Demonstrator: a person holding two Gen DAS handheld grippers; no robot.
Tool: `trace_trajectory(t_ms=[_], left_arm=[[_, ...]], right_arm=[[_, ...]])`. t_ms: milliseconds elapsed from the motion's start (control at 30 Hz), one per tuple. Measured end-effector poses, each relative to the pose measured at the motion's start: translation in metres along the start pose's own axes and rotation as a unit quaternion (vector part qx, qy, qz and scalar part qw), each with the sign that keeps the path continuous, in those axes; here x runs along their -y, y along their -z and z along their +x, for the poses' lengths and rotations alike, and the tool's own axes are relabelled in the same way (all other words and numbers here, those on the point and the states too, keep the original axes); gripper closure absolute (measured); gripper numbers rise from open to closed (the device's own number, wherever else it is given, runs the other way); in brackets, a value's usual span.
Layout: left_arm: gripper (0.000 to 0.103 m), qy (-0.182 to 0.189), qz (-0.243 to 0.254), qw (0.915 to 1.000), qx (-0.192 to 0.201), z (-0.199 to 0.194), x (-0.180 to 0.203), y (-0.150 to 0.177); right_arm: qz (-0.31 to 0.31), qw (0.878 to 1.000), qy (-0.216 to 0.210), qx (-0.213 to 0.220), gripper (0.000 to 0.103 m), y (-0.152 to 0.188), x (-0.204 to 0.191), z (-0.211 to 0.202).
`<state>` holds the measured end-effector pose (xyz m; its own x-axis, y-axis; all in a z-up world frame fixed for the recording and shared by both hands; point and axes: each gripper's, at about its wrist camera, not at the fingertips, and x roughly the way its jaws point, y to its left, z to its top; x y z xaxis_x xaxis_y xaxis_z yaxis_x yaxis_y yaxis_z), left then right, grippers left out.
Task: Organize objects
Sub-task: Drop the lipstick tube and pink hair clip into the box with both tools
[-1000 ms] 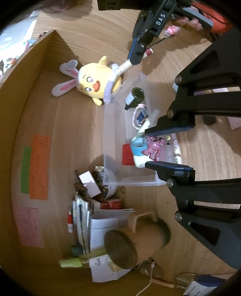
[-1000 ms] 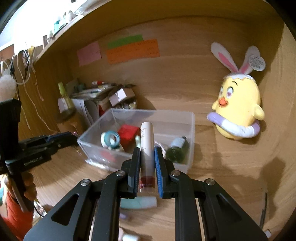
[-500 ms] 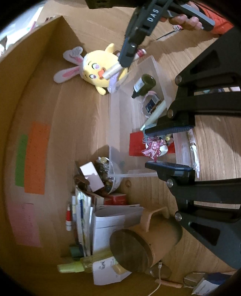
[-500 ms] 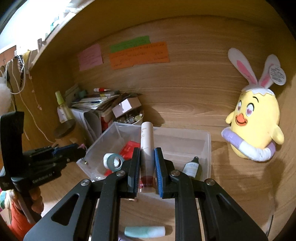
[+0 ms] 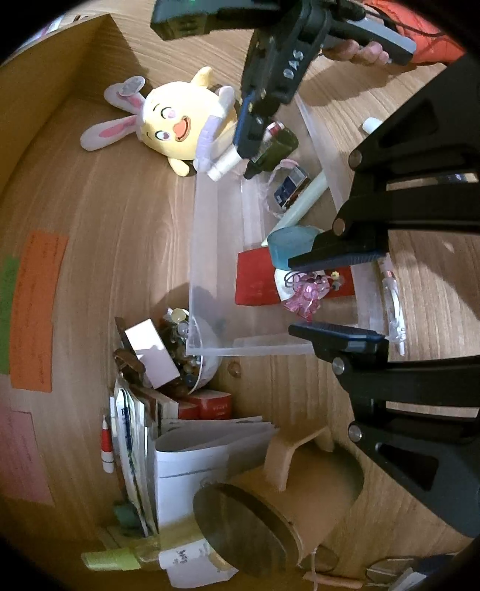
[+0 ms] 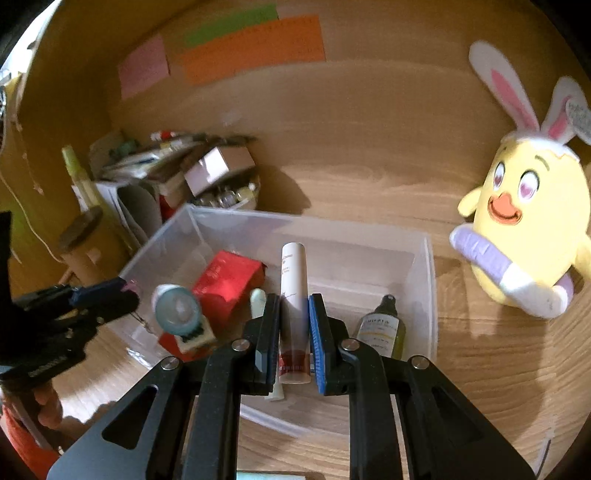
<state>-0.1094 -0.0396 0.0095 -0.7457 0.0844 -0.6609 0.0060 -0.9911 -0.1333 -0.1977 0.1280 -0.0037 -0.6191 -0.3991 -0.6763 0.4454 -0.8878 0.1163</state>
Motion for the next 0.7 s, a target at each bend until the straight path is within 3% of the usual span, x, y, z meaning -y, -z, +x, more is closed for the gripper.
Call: trace_trajectory(t_ms=[433, 533, 700], left_arm=[[0.075, -0.003, 0.020, 0.9997, -0.010, 0.009, 0.009, 0.000], [0.070, 0.000, 0.021, 0.9997, -0.011, 0.009, 0.010, -0.001], [0.059, 0.002, 0.023, 0.9997, -0.008, 0.002, 0.013, -0.001]], right_arm=[[-0.011, 0.999, 0.019, -0.037, 0.089, 0.011, 0.001, 0.028], [-0.014, 0.999, 0.018, -0.041, 0.088, 0.012, -0.001, 0.028], [-0.012, 0.999, 0.018, -0.041, 0.072, 0.012, -0.001, 0.023]])
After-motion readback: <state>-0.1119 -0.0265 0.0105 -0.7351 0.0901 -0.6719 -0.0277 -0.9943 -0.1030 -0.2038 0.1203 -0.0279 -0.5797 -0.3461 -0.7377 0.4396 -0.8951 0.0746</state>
